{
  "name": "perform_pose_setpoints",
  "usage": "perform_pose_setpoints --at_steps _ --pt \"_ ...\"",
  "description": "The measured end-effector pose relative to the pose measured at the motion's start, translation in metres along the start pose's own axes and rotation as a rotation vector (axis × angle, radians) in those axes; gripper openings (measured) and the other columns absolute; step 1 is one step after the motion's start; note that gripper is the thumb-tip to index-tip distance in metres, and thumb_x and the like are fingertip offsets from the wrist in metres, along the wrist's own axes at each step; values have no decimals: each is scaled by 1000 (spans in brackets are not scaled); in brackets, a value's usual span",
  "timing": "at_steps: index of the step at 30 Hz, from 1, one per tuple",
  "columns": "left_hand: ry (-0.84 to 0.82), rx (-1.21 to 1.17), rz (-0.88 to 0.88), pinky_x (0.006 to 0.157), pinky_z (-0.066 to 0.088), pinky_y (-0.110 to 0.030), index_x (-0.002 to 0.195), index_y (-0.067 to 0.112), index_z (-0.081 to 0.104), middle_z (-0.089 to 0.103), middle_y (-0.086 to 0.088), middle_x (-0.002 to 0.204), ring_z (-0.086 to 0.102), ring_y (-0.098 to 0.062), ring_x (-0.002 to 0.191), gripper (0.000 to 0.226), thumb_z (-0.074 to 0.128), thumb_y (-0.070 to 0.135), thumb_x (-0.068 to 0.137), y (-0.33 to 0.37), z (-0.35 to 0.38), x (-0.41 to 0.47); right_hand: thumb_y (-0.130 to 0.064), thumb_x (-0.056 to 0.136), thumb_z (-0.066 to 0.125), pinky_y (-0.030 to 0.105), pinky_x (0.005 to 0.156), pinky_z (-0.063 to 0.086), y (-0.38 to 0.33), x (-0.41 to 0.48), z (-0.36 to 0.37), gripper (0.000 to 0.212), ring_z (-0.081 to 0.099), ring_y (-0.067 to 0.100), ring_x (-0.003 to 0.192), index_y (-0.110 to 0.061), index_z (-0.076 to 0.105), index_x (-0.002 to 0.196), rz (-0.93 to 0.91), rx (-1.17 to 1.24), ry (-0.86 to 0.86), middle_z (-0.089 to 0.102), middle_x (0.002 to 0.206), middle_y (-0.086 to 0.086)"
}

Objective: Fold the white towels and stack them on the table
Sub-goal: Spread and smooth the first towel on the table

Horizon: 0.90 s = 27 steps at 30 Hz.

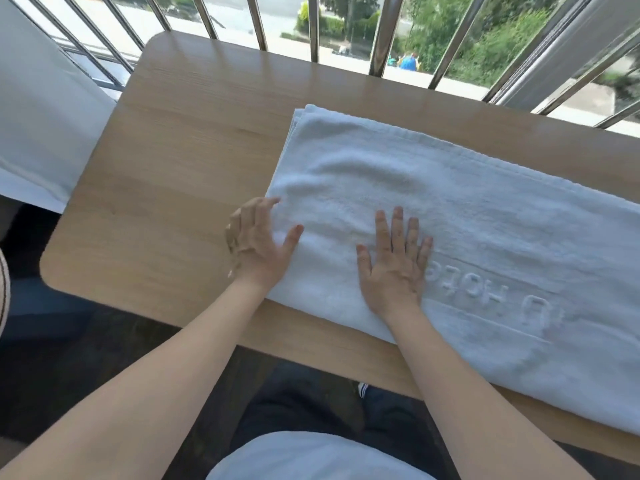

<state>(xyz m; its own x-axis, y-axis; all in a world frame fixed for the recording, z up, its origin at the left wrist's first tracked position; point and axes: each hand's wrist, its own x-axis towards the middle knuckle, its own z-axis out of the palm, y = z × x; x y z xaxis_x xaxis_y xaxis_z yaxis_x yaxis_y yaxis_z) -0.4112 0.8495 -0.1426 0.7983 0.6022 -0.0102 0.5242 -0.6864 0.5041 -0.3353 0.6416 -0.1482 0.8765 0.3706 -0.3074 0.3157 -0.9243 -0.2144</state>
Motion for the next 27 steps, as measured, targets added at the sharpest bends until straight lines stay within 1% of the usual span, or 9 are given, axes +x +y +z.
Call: perform_pose_setpoints --at_steps 2,4,7,10,12,14,19,24,27 --pt "-73 164 233 117 12 -41 140 28 50 38 0 156 25 -24 148 51 54 51 95 19 14 -17 -52 105 15 42 121 -19 20 -7 -5 66 -27 20 150 -28 -15 158 -15 6 -4 -25 165 -2" --pt "-184 255 419 123 0 -41 146 27 46 28 2 164 11 -20 154 51 47 50 99 41 30 -33 -47 106 22 37 122 -18 40 -13 -10 66 -23 18 152 -24 -8 160 -54 26 17 -19 166 0" --pt "-339 226 507 124 -11 -37 158 20 27 12 -1 168 -4 -16 155 65 33 51 102 77 55 -52 -44 106 25 38 122 -18 70 -21 -15 65 -22 18 152 -25 -8 159 -67 18 46 -20 165 -3" --pt "-420 194 589 125 -7 -37 161 19 18 2 -2 169 -8 -16 155 68 25 54 103 114 76 -64 -48 105 21 43 123 -14 105 -30 -19 62 -22 18 152 -34 -10 157 32 47 44 -22 164 -6" --pt "-457 168 640 126 0 -40 161 18 18 1 -3 169 -7 -18 155 69 26 55 103 142 90 -69 -55 103 15 43 123 -13 132 -37 -22 64 -19 17 153 -34 -6 159 101 51 37 -19 166 -5" --pt "-480 135 671 126 0 -41 161 18 18 1 -5 169 -5 -20 156 70 27 55 102 170 105 -72 -59 99 7 43 123 -12 158 -44 -25 67 -17 17 153 -32 -3 159 135 29 41 -16 167 -3" --pt "-568 210 829 125 -2 -44 162 22 9 -6 -1 169 -12 -18 155 72 17 60 101 236 147 -92 -54 100 14 48 123 -10 222 -63 -36 64 -14 22 154 -33 2 160 223 -6 77 -12 168 1" --pt "-543 362 844 124 -9 -44 161 30 -4 -15 -5 168 -24 -22 152 71 10 64 100 268 177 -115 -54 102 19 51 123 -8 299 -71 -47 64 -9 25 155 -31 8 161 447 69 118 -4 169 4" --pt "-480 382 854 124 -5 -44 162 29 1 -8 -6 169 -17 -23 154 69 12 62 102 267 181 -117 -54 104 22 56 121 -9 341 -71 -54 63 -9 28 154 -32 6 161 546 67 122 -6 169 3"
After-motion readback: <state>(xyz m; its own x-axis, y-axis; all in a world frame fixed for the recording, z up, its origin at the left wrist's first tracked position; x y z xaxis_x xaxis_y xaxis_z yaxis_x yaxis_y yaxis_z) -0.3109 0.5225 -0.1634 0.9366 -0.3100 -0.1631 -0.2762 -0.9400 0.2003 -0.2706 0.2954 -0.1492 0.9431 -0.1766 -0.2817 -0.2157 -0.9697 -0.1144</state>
